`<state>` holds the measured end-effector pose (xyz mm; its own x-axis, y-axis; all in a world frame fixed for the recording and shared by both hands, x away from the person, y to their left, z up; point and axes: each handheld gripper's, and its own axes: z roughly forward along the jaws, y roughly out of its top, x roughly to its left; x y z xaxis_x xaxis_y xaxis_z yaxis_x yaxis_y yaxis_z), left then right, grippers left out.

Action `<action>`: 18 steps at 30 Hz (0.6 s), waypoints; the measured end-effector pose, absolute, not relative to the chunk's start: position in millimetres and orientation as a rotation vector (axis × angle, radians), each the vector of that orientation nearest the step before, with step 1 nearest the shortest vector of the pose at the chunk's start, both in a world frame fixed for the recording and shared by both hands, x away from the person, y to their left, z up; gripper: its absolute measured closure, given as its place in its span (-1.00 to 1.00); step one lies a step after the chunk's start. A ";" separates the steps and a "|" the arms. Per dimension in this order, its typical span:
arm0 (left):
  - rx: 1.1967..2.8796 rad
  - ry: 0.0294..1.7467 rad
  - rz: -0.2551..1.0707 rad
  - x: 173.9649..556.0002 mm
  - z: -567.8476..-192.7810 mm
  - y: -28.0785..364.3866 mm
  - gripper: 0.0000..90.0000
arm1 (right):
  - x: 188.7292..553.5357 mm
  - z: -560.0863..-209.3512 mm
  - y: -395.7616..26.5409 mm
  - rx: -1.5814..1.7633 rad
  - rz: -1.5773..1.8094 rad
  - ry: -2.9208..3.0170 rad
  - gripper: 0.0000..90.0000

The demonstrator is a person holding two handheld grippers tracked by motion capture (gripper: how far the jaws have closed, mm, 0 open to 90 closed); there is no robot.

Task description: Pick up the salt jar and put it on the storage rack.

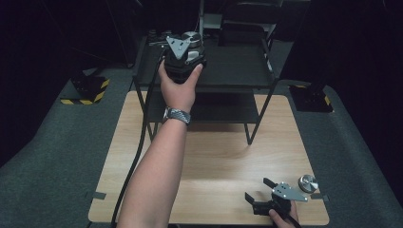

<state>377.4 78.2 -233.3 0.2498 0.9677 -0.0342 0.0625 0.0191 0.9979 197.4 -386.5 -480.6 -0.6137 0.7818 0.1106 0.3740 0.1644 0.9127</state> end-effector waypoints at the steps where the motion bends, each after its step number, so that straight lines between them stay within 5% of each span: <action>1: 1.343 1.073 0.970 377.7 -233.3 78.7 -0.31 | 197.4 -480.6 -386.4 1.097 1.437 2.061 -1.00; 18: 1.347 1.086 0.961 377.0 -230.2 78.5 -0.32 | 196.4 -480.8 -385.8 1.086 1.434 2.061 -0.99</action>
